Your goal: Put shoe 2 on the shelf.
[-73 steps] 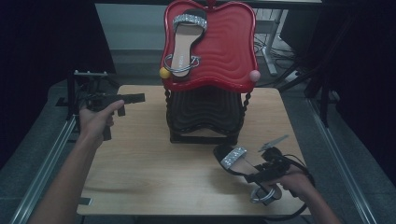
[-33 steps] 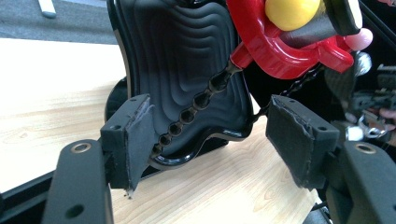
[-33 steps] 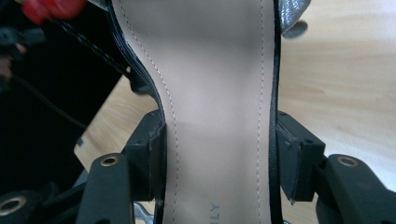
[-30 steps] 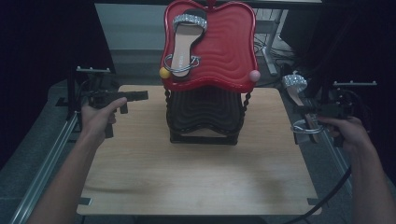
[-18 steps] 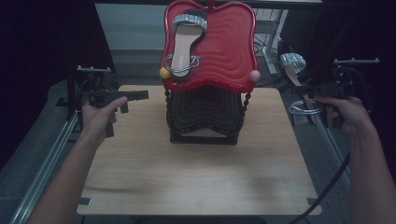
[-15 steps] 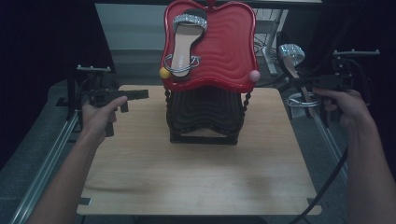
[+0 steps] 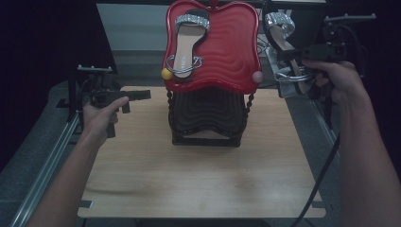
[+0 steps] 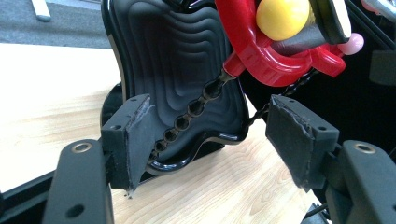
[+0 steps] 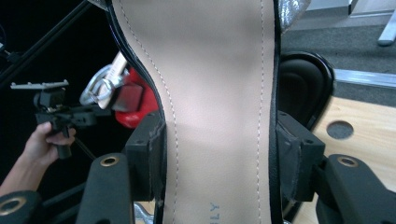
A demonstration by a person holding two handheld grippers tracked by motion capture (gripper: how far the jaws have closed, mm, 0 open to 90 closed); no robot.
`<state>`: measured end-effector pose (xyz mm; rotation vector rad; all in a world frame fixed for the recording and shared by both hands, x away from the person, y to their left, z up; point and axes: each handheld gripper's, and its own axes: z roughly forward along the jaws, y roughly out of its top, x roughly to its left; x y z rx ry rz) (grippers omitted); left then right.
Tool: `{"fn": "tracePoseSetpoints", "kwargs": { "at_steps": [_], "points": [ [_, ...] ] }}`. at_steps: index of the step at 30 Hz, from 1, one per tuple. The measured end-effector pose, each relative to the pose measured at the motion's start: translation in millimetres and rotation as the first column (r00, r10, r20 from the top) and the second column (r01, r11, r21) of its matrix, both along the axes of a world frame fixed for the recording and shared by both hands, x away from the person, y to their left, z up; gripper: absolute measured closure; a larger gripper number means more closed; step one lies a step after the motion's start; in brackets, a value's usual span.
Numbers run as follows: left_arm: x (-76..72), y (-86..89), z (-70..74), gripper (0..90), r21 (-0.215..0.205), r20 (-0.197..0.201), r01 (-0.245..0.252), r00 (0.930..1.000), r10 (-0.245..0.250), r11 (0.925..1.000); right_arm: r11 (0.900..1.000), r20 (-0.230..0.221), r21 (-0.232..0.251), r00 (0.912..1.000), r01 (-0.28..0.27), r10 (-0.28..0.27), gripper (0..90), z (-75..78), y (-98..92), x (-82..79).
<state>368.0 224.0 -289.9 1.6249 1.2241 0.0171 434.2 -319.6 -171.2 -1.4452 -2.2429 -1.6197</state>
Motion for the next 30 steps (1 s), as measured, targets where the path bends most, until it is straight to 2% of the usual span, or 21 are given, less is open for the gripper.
{"fn": "tracePoseSetpoints", "kwargs": {
  "at_steps": [1, 2, 4, 5, 6, 7, 8, 12, 13, 21, 24, 25, 26, 27, 28, 30],
  "points": [
    [0.2, 0.5, -0.2, 32.5, 0.000, 0.000, -0.002, 1.0000, 0.002, 1.0000, 1.000, 0.005, 0.002, 1.0000, -0.004, 0.004, 42.2, 7.9, 10.8, 3.1],
    [0.7, 1.3, -0.5, 32.5, 0.001, 0.002, -0.002, 1.0000, 0.002, 1.0000, 1.000, 0.005, 0.002, 1.0000, -0.004, 0.004, 42.2, 7.9, 10.8, 3.1],
    [0.9, 1.7, -1.1, 32.6, -0.007, -0.001, -0.006, 1.0000, 0.006, 1.0000, 1.000, -0.002, 0.007, 1.0000, -0.010, 0.010, 42.2, 15.3, 22.3, 6.4],
    [1.1, 2.8, -2.1, 32.5, -0.005, 0.000, -0.003, 1.0000, 0.003, 1.0000, 1.000, 0.000, -0.001, 0.9999, -0.013, 0.013, 42.2, 20.2, 34.8, 9.9],
    [1.1, 2.8, -2.1, 32.6, -0.005, 0.000, -0.003, 1.0000, 0.003, 1.0000, 1.000, 0.000, -0.001, 0.9999, -0.013, 0.013, 42.2, 20.2, 34.8, 9.9],
    [0.7, 3.0, -3.0, 32.6, -0.009, -0.001, -0.003, 1.0000, 0.003, 1.0000, 1.000, -0.006, -0.004, 0.9999, -0.012, 0.012, 42.1, 22.4, 47.2, 14.0],
    [0.7, 3.0, -3.0, 32.5, -0.009, -0.001, -0.003, 1.0000, 0.003, 1.0000, 1.000, -0.006, -0.004, 0.9999, -0.012, 0.012, 42.1, 22.4, 47.2, 14.0],
    [-0.1, 4.2, -3.4, 32.5, -0.011, -0.005, -0.003, 1.0000, 0.003, 0.9999, 1.000, -0.022, -0.023, 0.9996, -0.016, 0.016, 42.1, 21.5, 73.5, 25.0],
    [-0.1, 4.9, -3.1, 32.5, -0.012, -0.004, -0.004, 1.0000, 0.004, 0.9999, 1.000, -0.022, -0.023, 0.9996, -0.016, 0.016, 42.1, 21.5, 73.5, 25.0],
    [0.6, 6.7, -3.1, 32.4, -0.015, -0.002, -0.008, 1.0000, 0.008, 0.9999, 0.998, -0.046, -0.055, 0.9982, 0.035, -0.038, 42.1, 12.9, 102.0, 43.1],
    [1.1, 7.0, -4.0, 32.4, -0.010, -0.004, -0.007, 1.0000, 0.007, 0.9999, 0.993, -0.044, -0.094, 0.9958, 0.077, -0.081, 42.1, 7.2, 108.5, 48.8],
    [1.3, 6.7, -4.3, 32.4, -0.011, -0.004, -0.009, 1.0000, 0.009, 0.9999, 0.987, -0.026, -0.119, 0.9932, 0.110, -0.113, 41.9, 4.3, 112.0, 51.1],
    [1.4, 6.4, -4.3, 32.4, -0.010, -0.005, -0.009, 1.0000, 0.009, 0.9999, 0.987, -0.026, -0.119, 0.9932, 0.110, -0.113, 41.9, 4.3, 112.0, 51.1],
    [1.4, 5.9, -4.2, 32.4, -0.011, -0.005, -0.008, 1.0000, 0.008, 0.9999, 0.977, -0.008, -0.153, 0.9879, 0.152, -0.155, 41.7, 1.5, 115.5, 53.3],
    [1.3, 5.3, -3.9, 32.4, -0.012, -0.004, -0.007, 1.0000, 0.007, 0.9999, 0.977, -0.008, -0.153, 0.9879, 0.152, -0.155, 41.7, 1.5, 115.5, 53.3],
    [0.9, 3.9, -3.5, 32.4, -0.008, -0.003, -0.004, 1.0000, 0.004, 1.0000, 0.966, -0.001, -0.178, 0.9814, 0.189, -0.192, 40.5, -3.4, 120.6, 57.4]
  ]
}}
